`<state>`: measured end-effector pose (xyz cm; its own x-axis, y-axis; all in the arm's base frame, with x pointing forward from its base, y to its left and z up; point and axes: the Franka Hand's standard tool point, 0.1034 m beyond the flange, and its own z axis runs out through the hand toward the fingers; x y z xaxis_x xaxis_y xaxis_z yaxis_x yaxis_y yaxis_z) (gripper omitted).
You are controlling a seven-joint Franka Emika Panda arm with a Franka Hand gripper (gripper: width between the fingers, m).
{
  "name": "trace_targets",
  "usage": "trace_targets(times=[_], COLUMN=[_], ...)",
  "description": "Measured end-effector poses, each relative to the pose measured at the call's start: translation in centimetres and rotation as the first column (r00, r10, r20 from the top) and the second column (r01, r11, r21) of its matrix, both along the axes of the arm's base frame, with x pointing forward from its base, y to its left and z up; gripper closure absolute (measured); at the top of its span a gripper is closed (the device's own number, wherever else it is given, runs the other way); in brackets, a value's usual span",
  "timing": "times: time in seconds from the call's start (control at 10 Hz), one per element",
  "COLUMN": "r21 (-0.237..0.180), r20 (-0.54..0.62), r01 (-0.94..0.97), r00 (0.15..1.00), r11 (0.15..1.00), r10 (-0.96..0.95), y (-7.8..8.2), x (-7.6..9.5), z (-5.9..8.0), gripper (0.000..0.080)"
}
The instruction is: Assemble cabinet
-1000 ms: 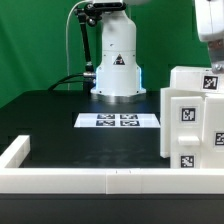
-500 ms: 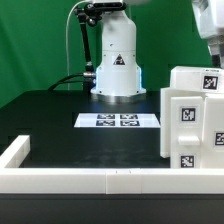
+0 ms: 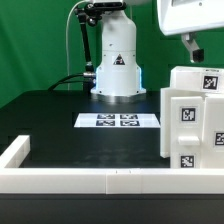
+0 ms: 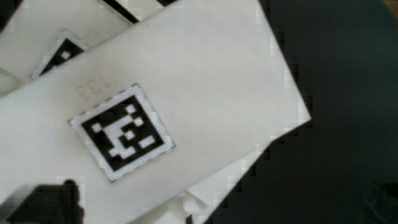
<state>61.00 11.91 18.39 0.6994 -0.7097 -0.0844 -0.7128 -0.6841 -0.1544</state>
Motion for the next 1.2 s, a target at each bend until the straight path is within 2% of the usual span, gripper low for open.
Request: trace_targets(times=[0.2,0.3,0.4,0.6,0.8,0.9,1.1,1.2], r21=[-0.016,-0.081,-0.118,-0.14,-0.154,-0.164,-0.148,-0.148], r20=[0.032,0.038,0.031,-0.021,-0.014,-0.024,-0.037,-0.039], r01=[-0.194,-0.411,-0.582,-0.82,-0.865,-0.921,-0.981,-0.987], r00=[0.98,0.909,0.808,0.563,0.485,0.363,0.13,0.062], r11=[0.981,0.908,0.805,0.555,0.477,0.354,0.123,0.056], r10=[0.194,0.414,0.589,0.826,0.875,0.932,0.991,0.997], y=[-0.1,-0.3,-0.6,-0.8,-1.1,-1.4,-0.7,-0.4], x=[0.0,-0.1,0.0,0.7,0.9,0.9,0.3,0.2], z=[0.0,-0.1,0.0,0.2,0.1,0.1,0.0,-0.1], gripper=[0.0002,0.0002,0.0002,0.0002,0.0002,0.0002,0.0002,0.0002])
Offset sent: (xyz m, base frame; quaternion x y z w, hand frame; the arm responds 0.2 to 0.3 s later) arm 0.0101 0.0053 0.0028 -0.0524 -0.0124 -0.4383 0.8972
